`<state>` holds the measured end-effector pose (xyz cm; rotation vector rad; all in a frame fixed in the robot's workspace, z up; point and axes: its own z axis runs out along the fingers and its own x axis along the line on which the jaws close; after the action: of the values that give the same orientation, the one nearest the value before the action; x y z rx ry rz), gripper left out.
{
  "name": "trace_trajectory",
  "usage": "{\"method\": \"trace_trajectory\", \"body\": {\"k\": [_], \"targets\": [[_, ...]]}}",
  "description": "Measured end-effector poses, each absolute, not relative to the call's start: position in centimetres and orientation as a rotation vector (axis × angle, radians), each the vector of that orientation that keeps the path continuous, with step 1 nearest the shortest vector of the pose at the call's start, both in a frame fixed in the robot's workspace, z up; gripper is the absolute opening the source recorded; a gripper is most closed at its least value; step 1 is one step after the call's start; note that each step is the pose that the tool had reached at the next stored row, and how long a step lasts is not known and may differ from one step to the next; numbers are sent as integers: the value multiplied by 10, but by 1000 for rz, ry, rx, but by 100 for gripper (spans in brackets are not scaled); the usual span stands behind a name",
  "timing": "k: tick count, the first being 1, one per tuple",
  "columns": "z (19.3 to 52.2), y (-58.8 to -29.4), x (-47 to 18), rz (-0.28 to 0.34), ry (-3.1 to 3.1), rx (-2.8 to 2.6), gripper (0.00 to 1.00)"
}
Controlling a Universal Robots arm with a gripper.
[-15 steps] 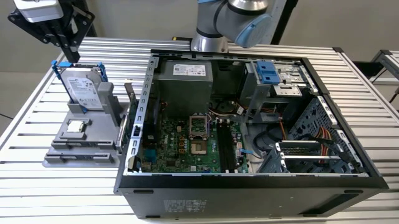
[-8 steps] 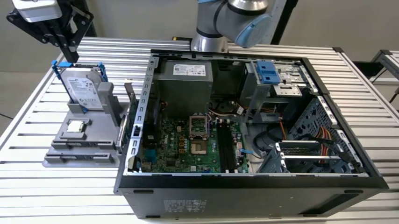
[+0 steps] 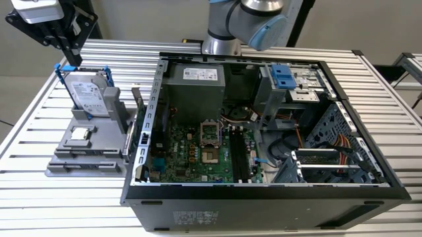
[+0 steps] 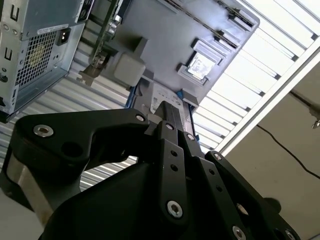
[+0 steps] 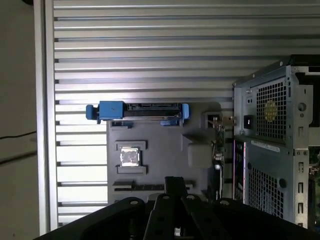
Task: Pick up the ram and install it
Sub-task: 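Reach for the ram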
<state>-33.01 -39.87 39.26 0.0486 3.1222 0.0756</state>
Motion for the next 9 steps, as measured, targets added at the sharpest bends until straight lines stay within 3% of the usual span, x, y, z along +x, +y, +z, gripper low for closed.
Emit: {"method": "trace_trajectory", "body": {"k": [9], "targets": [[393,-399,-334,76,3122,48,0]]}}
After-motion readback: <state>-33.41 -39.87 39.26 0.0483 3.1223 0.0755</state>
